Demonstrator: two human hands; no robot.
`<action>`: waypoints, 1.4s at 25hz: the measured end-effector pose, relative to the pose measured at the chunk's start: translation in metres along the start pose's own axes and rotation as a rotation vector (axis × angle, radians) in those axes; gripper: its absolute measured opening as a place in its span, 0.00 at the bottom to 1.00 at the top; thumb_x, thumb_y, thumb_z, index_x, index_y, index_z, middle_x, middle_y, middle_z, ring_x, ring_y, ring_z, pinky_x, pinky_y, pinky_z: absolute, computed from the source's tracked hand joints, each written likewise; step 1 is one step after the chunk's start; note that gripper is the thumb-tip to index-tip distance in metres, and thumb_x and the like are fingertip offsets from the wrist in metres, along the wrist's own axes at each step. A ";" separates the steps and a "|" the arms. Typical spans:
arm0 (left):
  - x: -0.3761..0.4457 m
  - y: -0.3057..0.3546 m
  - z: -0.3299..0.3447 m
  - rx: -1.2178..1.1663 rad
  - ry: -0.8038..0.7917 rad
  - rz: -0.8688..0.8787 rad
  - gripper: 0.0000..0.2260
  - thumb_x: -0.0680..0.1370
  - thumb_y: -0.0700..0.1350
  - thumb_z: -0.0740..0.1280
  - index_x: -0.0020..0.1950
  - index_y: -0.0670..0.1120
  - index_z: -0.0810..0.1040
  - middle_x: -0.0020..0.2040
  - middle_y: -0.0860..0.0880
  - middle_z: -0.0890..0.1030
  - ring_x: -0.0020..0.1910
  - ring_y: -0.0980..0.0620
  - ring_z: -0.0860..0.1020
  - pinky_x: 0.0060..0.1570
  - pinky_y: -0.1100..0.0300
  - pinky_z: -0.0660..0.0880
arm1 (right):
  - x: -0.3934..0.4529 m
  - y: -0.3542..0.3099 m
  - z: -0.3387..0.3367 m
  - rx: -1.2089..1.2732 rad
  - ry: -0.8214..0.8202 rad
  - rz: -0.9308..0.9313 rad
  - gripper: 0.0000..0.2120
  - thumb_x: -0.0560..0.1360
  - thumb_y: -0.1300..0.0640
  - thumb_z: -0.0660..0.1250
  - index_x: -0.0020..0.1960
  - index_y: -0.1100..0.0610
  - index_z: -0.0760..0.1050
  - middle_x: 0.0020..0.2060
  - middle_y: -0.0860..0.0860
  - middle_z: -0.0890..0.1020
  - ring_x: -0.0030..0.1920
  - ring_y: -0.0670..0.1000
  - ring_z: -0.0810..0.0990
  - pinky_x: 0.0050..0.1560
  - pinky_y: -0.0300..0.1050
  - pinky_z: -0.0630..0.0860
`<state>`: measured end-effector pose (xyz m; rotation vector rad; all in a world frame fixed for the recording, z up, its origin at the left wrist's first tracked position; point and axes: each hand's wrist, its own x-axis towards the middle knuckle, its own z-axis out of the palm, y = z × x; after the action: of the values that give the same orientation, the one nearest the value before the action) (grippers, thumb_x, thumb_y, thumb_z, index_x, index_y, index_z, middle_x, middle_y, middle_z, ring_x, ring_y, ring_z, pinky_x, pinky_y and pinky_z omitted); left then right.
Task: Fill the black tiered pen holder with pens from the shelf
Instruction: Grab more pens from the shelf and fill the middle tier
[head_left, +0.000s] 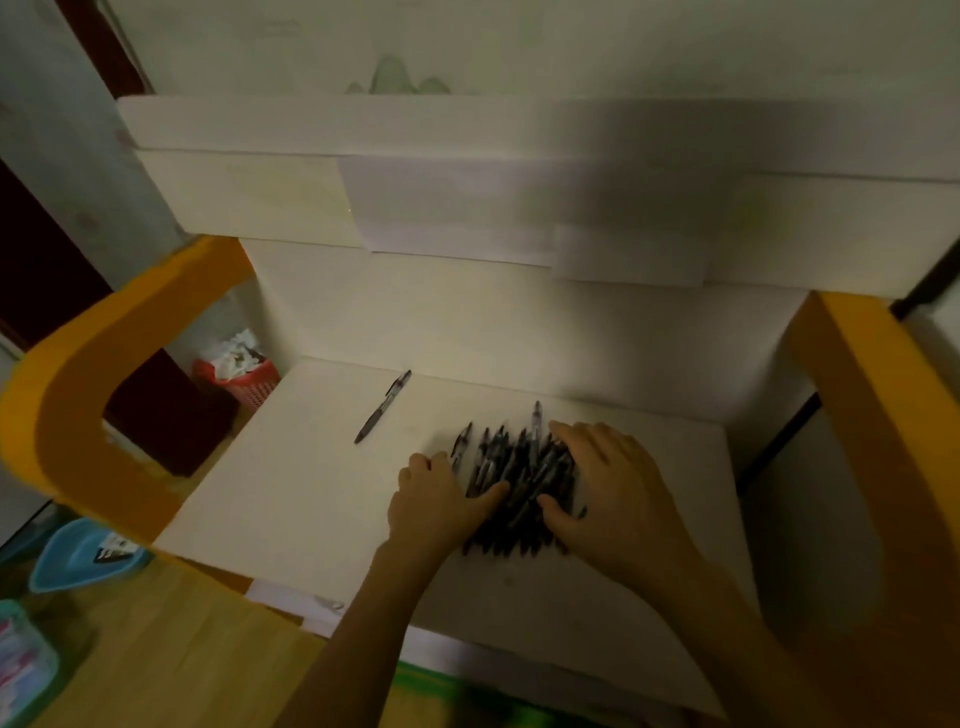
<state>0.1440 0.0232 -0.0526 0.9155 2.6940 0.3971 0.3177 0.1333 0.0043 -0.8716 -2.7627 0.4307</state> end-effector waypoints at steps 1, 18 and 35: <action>0.005 0.000 0.001 0.017 -0.022 -0.007 0.41 0.66 0.76 0.61 0.66 0.46 0.68 0.61 0.45 0.69 0.58 0.47 0.70 0.51 0.53 0.75 | 0.003 -0.002 0.002 -0.012 -0.004 0.009 0.35 0.75 0.38 0.60 0.78 0.47 0.54 0.73 0.48 0.64 0.74 0.52 0.60 0.74 0.54 0.58; 0.038 0.015 -0.001 -0.303 -0.299 0.010 0.29 0.64 0.56 0.78 0.56 0.46 0.69 0.50 0.47 0.75 0.46 0.51 0.77 0.34 0.64 0.75 | 0.029 -0.012 0.016 -0.026 -0.012 0.034 0.34 0.76 0.39 0.60 0.77 0.47 0.56 0.75 0.50 0.62 0.76 0.52 0.56 0.77 0.53 0.50; 0.045 0.005 -0.013 -0.292 -0.360 0.102 0.12 0.73 0.47 0.71 0.37 0.48 0.70 0.34 0.50 0.74 0.29 0.55 0.71 0.27 0.65 0.70 | 0.033 -0.010 0.008 -0.023 0.023 0.048 0.31 0.76 0.38 0.59 0.76 0.46 0.59 0.74 0.48 0.64 0.76 0.51 0.57 0.77 0.52 0.48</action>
<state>0.1083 0.0532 -0.0465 0.9368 2.2012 0.5692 0.2834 0.1433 0.0037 -0.9436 -2.7358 0.3953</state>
